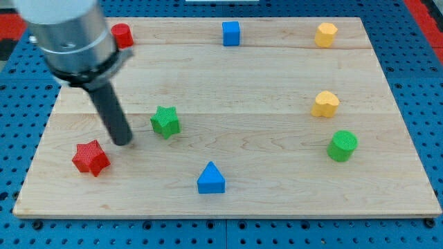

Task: Move the green star to the top side of the red star

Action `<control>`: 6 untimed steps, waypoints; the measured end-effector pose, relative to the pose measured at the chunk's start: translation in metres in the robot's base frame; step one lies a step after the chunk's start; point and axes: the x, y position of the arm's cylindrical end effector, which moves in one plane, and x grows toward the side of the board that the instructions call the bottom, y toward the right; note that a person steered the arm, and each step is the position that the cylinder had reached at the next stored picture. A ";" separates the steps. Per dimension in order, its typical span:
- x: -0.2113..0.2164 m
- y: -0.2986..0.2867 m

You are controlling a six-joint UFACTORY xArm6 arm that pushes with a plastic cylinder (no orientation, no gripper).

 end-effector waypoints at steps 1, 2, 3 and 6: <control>0.022 0.063; -0.012 0.103; -0.048 0.059; -0.011 0.043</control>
